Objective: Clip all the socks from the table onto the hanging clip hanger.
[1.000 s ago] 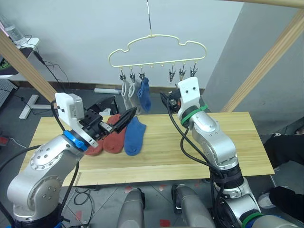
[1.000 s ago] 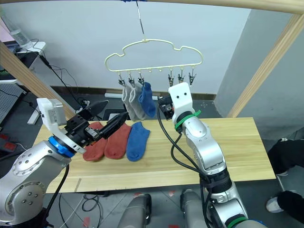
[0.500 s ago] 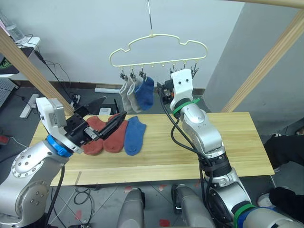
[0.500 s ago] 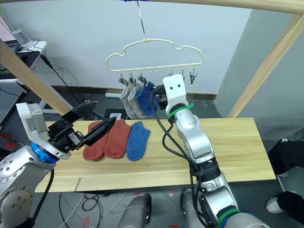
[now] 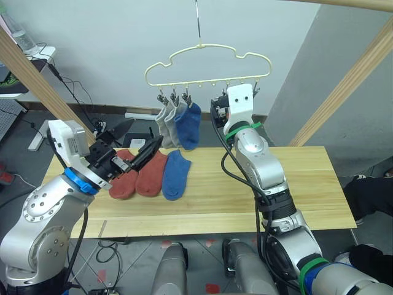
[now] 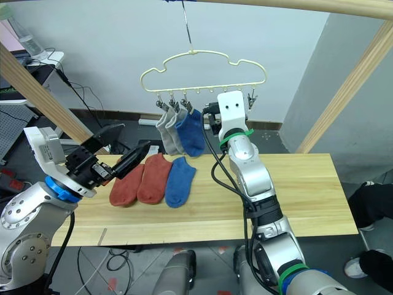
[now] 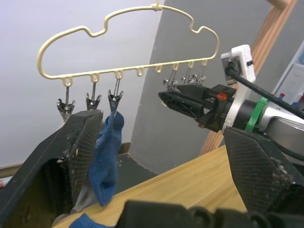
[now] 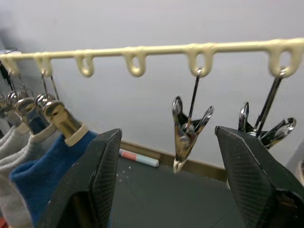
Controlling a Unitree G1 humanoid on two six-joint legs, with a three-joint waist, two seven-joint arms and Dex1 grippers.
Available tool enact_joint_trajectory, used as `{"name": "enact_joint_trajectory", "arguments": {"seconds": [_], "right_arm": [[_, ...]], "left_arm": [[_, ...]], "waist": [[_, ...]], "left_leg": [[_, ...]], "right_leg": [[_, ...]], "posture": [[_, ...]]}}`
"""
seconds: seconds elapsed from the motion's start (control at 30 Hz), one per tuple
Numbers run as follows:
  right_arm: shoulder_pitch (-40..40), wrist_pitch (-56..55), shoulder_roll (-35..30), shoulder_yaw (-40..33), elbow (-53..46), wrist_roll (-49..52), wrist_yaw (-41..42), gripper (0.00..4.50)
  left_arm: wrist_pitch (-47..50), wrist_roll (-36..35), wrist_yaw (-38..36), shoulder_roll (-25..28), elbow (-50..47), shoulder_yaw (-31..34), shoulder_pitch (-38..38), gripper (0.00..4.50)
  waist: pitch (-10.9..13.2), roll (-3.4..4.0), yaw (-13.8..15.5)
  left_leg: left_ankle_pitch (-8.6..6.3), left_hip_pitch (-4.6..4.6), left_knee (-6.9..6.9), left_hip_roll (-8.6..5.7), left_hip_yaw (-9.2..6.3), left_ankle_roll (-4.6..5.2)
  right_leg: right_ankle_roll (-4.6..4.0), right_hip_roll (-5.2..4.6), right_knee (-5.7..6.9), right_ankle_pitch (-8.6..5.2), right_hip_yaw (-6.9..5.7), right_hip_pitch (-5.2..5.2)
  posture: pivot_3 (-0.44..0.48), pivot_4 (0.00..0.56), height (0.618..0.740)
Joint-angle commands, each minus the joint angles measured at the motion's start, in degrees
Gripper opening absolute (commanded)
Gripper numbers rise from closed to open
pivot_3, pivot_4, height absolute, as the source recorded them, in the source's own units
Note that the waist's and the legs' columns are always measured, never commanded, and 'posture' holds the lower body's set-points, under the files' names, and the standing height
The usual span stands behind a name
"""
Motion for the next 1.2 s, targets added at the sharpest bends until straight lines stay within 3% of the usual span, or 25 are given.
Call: {"name": "enact_joint_trajectory", "arguments": {"seconds": [0.03, 0.87, 0.97, 1.1, 1.2], "right_arm": [[-2.20, -1.93, 0.89, -0.69, 0.11, -0.27, -0.89, 3.30], [-4.27, -5.07, 2.70, -1.19, 2.29, 1.96, 2.94, 3.30], [-4.54, -5.19, 2.91, -1.69, 2.50, 2.24, 2.78, 2.68], [-4.72, -5.30, 3.51, -2.31, 2.39, 3.01, 2.97, 1.29], [-4.57, -5.16, 3.52, -2.32, 2.34, 3.14, 2.59, 1.29]], "left_arm": [[-0.92, -0.01, 0.13, 0.01, -1.58, -0.68, 0.11, 4.50], [-1.33, 0.65, -0.29, 0.28, -0.21, -1.82, -0.70, 4.50], [0.04, -0.25, -0.07, 1.06, 1.07, -1.88, -3.03, 4.50], [1.94, -1.59, 0.42, 2.27, 1.49, -1.71, -5.41, 4.50], [2.13, -1.22, 0.80, 2.32, 1.77, -1.98, -5.93, 4.50]], "waist": [[0.00, 0.00, 0.01], [0.00, 0.00, 0.01], [0.00, 0.00, 0.03], [0.00, 0.00, 0.01], [0.00, 0.00, -0.03]], "left_leg": [[0.00, 0.00, 0.00, 0.00, -0.01, 0.00], [0.00, 0.00, 0.00, 0.01, -0.02, 0.00], [0.00, 0.00, 0.00, 0.01, -0.04, 0.00], [0.00, 0.00, 0.00, 0.00, -0.03, 0.00], [0.00, -0.01, -0.02, 0.00, -0.03, 0.00]], "right_leg": [[0.00, 0.00, 0.00, 0.00, -0.01, 0.00], [0.00, 0.00, 0.01, 0.00, -0.02, 0.00], [0.00, 0.00, 0.01, 0.00, -0.04, 0.00], [0.00, 0.01, 0.02, 0.00, -0.03, 0.00], [0.00, 0.01, -0.01, 0.00, -0.03, 0.00]], "posture": [[0.137, 0.246, 0.740], [0.135, 0.248, 0.740], [0.130, 0.247, 0.740], [0.130, 0.247, 0.740], [0.131, 0.247, 0.740]]}}
